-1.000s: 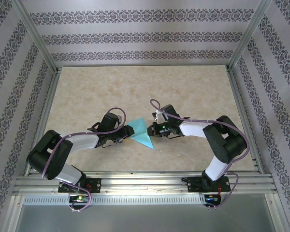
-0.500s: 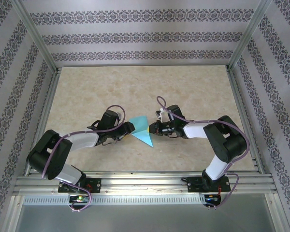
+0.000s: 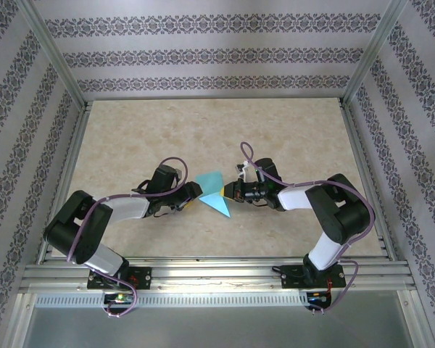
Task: Fold a paper plane with a square sheet of paper (pick it up from the middle)
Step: Fourth fold the wing at the center of the table.
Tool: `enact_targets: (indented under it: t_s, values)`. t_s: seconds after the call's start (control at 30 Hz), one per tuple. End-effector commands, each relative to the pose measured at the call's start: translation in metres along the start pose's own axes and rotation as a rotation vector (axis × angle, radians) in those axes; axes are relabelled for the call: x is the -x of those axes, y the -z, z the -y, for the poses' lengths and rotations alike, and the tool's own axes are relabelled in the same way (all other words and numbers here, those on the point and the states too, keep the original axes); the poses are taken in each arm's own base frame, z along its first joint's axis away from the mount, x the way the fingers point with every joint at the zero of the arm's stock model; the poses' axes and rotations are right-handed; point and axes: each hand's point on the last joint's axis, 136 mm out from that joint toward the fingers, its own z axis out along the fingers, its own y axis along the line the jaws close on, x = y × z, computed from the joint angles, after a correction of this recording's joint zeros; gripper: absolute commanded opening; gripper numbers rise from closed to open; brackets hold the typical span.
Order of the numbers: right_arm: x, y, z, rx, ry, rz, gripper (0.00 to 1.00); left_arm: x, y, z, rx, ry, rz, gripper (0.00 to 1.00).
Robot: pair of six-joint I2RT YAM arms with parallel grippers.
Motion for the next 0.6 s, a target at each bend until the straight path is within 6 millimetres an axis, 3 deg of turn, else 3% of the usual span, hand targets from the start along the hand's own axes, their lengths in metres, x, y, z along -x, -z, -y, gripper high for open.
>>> enact_targets:
  t_s: [0.0,0.57]
  values:
    - [0.006,0.007,-0.013,0.052,0.030,0.016,0.00,0.012,0.000,0.015,-0.061,0.001,0.025,0.58]
    - [0.005,0.010,-0.016,0.093,0.023,0.023,0.00,0.021,-0.015,0.033,-0.158,0.015,0.009,0.54]
